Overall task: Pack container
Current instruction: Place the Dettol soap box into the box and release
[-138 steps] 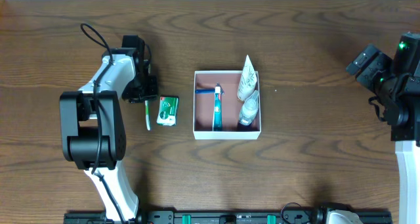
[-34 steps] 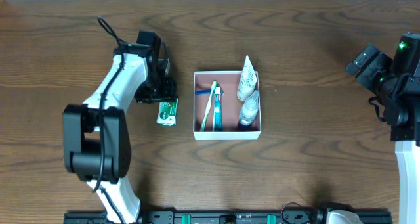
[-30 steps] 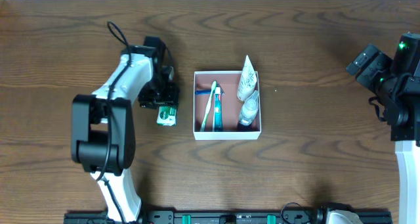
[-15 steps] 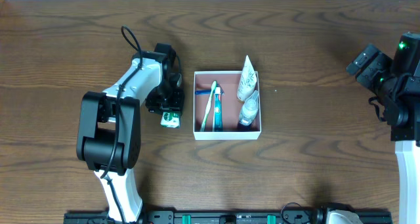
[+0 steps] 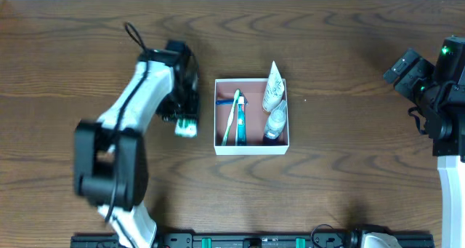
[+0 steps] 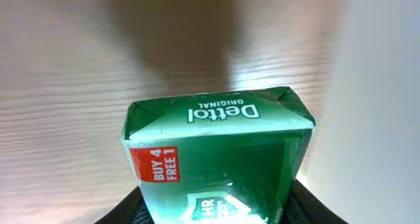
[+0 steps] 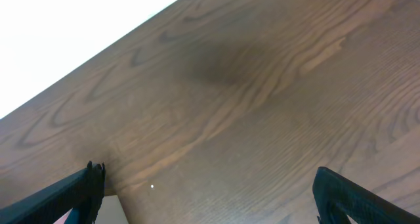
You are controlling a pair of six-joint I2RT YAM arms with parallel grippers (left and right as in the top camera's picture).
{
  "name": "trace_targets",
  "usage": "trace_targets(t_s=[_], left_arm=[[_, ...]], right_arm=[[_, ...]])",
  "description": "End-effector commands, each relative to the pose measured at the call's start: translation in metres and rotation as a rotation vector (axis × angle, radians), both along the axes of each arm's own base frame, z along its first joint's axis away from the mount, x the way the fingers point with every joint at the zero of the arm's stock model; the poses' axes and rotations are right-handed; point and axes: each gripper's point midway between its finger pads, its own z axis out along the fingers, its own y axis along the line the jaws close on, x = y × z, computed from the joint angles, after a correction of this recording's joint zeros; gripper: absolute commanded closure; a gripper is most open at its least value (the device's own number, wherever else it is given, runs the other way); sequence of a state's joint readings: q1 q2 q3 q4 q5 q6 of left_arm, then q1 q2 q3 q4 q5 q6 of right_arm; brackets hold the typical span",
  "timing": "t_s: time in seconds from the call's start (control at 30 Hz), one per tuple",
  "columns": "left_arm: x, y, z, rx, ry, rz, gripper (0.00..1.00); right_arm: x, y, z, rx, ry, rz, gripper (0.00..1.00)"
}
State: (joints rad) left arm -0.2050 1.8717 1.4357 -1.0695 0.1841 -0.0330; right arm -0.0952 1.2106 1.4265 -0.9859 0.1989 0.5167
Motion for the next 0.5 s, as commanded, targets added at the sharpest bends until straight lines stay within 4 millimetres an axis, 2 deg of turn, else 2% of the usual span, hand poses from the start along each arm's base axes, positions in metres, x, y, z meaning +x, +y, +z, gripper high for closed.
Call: trace_targets(t_s=[0.0,0.1,0.2,0.27,0.33,0.47], left_arm=[[0.014,-0.019,0.079,-0.066,-0.238,-0.012,0.59],[0.009,-0.041,0.111,-0.108,-0.344,-0.043,0.6],[0.007,-0.071,0.123,-0.149,-0.404,-0.094,0.6],[0.007,-0.091,0.117,-0.168,-0.41,-0.117,0.6],[0.007,-0.107,0.101,-0.173,-0.395,-0.14,0.6],[0.006,-0.121,0.056,-0.142,-0.298,-0.126,0.6]], right_arm=[[0.0,-0.003,0.002,0.004,-0.007,-0.021,0.01],[0.0,-0.003,0.002,0.005,-0.007,-0.02,0.01],[0.0,-0.003,0.002,0.004,-0.007,-0.02,0.01],[0.0,-0.003,0.002,0.004,-0.007,-0.021,0.01],[0.0,-0.003,0.002,0.005,-0.006,-0.02,0.01],[0.0,-0.003,0.002,0.004,-0.007,-0.02,0.01]])
